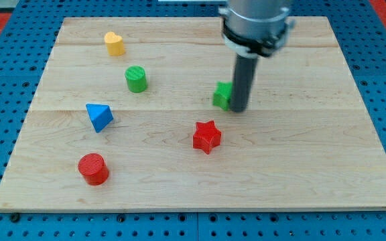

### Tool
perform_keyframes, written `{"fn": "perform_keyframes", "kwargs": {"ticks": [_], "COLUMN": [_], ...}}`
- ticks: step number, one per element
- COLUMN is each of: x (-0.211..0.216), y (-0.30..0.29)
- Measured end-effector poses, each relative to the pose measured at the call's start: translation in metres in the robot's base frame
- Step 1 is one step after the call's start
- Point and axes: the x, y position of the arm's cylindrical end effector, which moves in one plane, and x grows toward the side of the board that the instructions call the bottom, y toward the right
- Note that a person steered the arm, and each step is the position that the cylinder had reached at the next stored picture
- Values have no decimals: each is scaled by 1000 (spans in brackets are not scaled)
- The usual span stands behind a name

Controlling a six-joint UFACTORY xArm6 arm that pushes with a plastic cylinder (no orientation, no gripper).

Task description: Place the green star and yellow heart to the top center of the board

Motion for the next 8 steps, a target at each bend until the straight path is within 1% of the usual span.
{"fn": "perform_keyframes", "kwargs": {"ticks": [2, 3, 4, 5, 6, 7, 8], "x": [-97, -79, -95, -136, -151, -144, -150], "y": [-81, -84, -109, -104, -104, -106, -128]}}
